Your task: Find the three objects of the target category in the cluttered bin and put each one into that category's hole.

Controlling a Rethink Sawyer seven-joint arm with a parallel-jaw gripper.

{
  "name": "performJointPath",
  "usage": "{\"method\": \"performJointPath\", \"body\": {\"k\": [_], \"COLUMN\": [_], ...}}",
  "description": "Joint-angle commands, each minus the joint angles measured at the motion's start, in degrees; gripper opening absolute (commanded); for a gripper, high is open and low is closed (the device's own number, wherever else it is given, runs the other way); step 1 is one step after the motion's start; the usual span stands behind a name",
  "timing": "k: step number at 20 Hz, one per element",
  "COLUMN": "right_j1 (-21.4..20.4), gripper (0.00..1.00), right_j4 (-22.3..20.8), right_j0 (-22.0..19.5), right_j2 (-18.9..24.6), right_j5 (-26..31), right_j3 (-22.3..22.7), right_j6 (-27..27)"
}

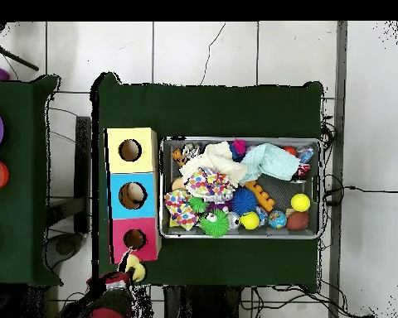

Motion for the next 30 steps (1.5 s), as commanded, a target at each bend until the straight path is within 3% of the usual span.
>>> {"method": "performJointPath", "body": {"k": [1,4,9,14,16,18,20,30], "right_j1": [3.2,5.4,4.4,5.7,6.5,5.4,6.2,11.6], "gripper": [0.00,0.00,0.00,0.00,0.00,0.00,0.00,0.00], "right_j4": [0.4,1.5,5.5,10.5,12.1,13.6,13.7,10.7], "right_j0": [-0.1,-0.7,1.1,1.3,-0.2,-4.7,-6.3,-12.9], "right_j2": [-0.4,1.5,5.7,12.4,15.8,22.3,25.2,34.7], "right_j5": [2.1,-2.7,-6.1,-16.4,-20.4,-25.5,-29.0,-41.0], "right_j3": [-2.1,-0.3,5.4,11.7,13.4,16.4,17.1,18.3], "right_j6": [14.2,14.7,18.0,20.4,20.5,20.5,21.9,27.5]}}
